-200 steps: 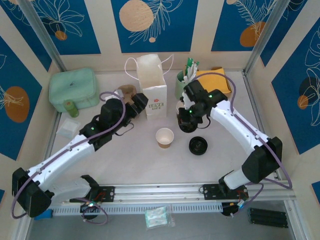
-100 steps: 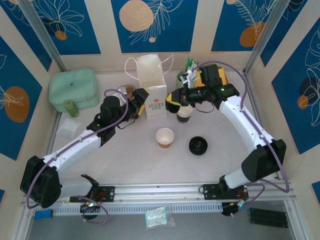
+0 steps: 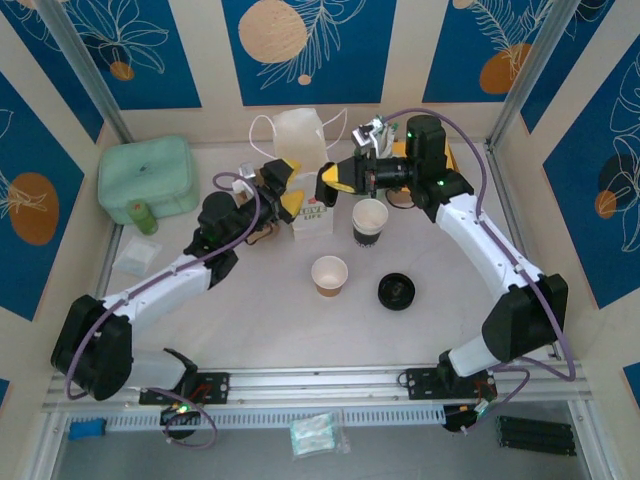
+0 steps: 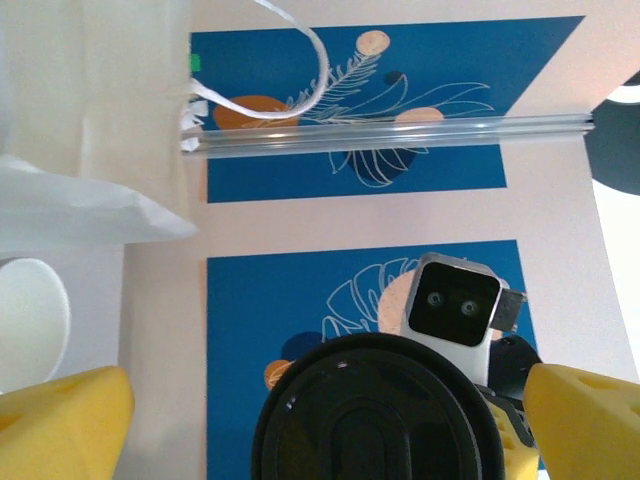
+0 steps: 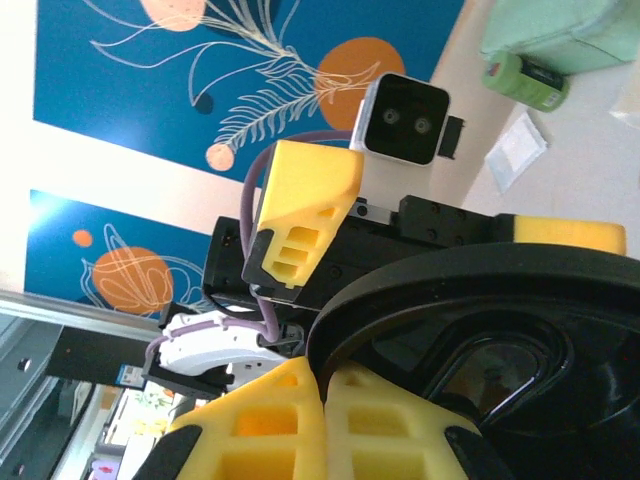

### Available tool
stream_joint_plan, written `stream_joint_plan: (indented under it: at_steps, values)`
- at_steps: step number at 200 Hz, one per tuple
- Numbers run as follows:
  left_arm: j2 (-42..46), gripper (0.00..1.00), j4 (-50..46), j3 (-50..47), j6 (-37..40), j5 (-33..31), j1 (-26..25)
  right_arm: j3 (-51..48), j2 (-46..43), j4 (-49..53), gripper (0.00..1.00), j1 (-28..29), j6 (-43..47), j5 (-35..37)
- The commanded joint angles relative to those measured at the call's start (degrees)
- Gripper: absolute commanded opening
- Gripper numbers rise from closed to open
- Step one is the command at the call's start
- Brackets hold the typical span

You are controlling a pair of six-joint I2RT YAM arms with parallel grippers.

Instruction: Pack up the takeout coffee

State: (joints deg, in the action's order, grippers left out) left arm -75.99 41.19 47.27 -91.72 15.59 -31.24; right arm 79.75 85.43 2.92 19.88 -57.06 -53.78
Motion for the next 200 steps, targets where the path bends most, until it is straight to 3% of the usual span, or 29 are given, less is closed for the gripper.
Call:
stream_joint_plan:
  at_steps: [1, 139, 200]
  values:
    - [-0.22, 0.99, 4.73, 3.51, -1.76, 2.24, -0.02, -0.25, 0.86, -7.97, 0.0, 0.68, -4.22, -3.35]
    - [-3.0, 0.94, 7.68, 4.55, -3.89, 1.97, -3.62, 0.76, 3.59, -15.45, 0.0, 2.21, -5.89, -5.54]
    - [-4.43, 0.84, 9.74, 4.95, -4.69, 1.22, -4.64, 0.02, 3.21, -15.57, 0.0, 1.86, -5.88, -5.67]
